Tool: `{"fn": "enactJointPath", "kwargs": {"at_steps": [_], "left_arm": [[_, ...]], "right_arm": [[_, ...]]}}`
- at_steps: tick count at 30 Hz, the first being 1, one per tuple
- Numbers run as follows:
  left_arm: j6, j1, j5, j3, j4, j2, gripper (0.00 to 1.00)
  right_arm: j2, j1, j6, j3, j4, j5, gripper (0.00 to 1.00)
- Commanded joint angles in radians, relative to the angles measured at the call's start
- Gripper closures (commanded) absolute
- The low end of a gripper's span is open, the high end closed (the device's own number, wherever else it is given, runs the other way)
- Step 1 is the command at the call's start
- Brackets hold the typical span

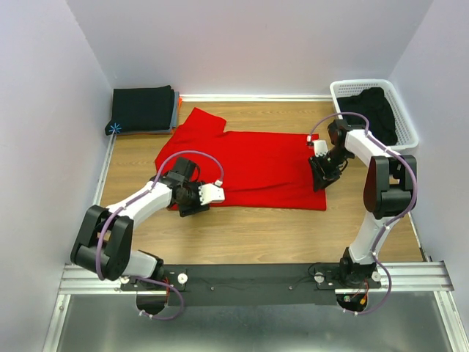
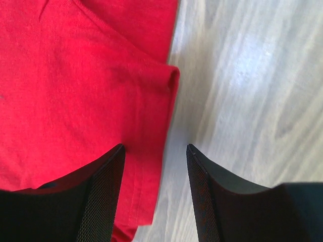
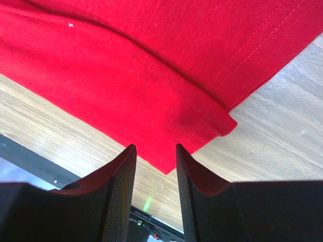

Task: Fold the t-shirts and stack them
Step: Fold the tshirt

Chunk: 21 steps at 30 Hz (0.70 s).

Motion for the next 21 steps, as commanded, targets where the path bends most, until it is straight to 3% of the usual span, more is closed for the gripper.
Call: {"fn": "enactJointPath", "kwargs": {"at_steps": [1, 7, 11, 21], "left_arm": [[-0.038, -0.018, -0.082, -0.018, 0.102, 0.017, 0.43], [-0.014, -0.019, -0.080, 0.029, 0.039, 0.011, 0.72], [-0.001, -0.019, -0.069, 0.050, 0.008, -0.011, 0.80], [0.045, -0.018, -0.068, 0.169, -0.090, 0.021, 0.86]], "right_arm": [[0.003, 0.002, 0.006, 0.006, -0.023, -0.012, 0.55], [0.003, 0.000, -0.004, -0.009, -0.018, -0.006, 0.55], [0.006, 0.002, -0.008, -0.015, -0.018, -0.006, 0.55], [0.006, 0.000, -0.012, -0.028, -0.013, -0.003, 0.56]]}}
